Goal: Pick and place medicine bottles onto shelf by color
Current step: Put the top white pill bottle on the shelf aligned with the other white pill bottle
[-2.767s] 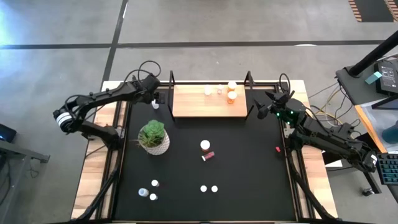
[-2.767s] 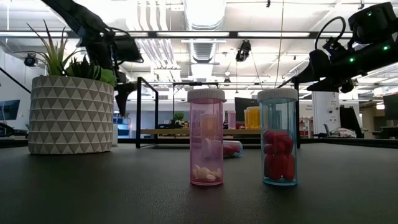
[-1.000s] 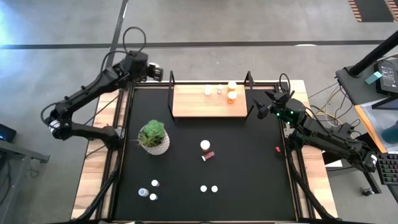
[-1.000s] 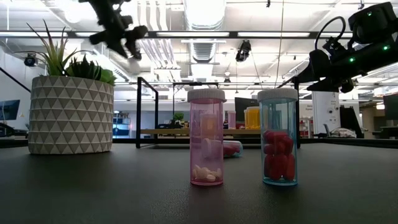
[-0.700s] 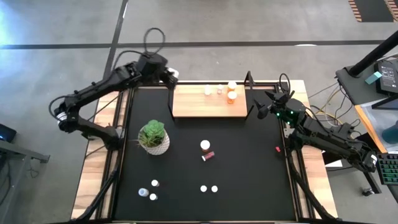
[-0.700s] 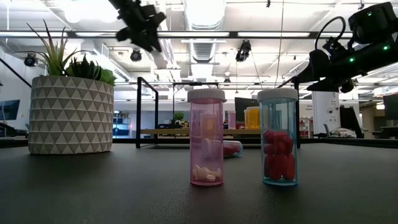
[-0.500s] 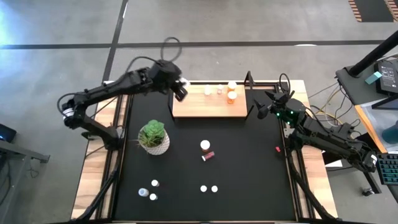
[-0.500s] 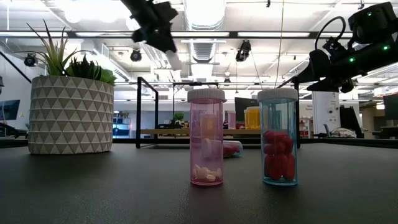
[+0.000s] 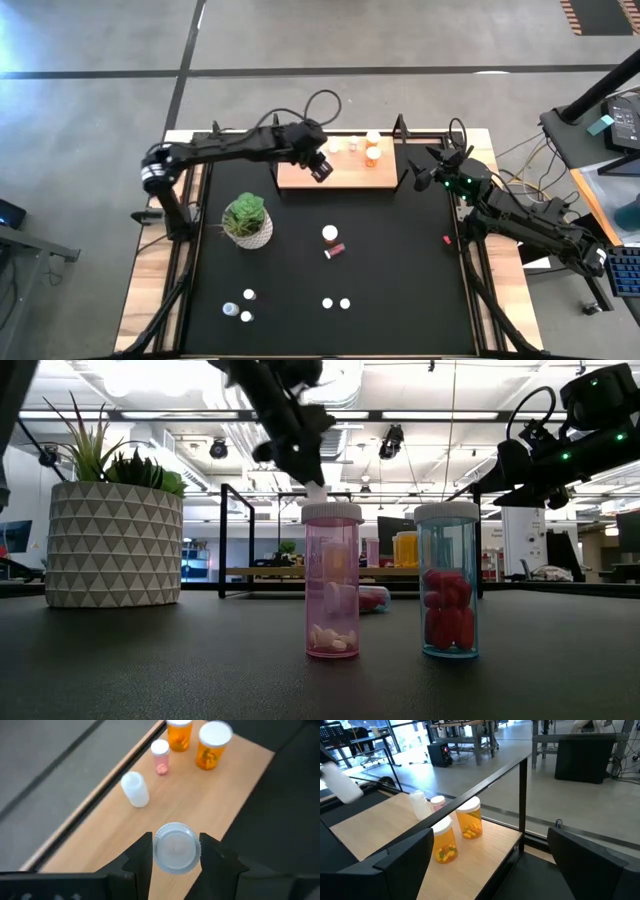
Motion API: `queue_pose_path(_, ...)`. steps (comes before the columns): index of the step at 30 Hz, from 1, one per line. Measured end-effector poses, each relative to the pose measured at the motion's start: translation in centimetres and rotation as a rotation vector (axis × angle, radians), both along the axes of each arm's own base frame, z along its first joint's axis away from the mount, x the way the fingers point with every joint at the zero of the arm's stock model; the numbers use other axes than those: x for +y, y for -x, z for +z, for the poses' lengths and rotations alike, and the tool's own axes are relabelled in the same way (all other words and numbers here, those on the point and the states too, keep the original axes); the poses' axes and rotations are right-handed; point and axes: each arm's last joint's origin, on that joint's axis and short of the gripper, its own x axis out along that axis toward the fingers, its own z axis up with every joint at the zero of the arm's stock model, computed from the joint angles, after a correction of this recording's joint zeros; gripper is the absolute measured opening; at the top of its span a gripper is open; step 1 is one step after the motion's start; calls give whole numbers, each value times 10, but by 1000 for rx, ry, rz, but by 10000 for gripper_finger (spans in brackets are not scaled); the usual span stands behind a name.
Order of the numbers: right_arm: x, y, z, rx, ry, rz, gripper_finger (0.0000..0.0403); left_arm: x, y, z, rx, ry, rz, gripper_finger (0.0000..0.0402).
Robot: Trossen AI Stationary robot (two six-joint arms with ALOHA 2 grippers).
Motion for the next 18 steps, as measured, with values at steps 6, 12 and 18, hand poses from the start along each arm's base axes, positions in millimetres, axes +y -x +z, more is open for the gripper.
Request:
queue_pose_path(6, 0, 0, 0, 0, 0, 0, 380, 10, -30, -23, 41, 22, 13, 122)
queue_pose_path(12, 0, 0, 0, 0, 0, 0, 380, 18, -48, -41, 55, 54, 56, 122)
queue_pose_path(18, 0, 0, 0, 0, 0, 0, 380, 27, -55, -51, 70, 53, 77, 122)
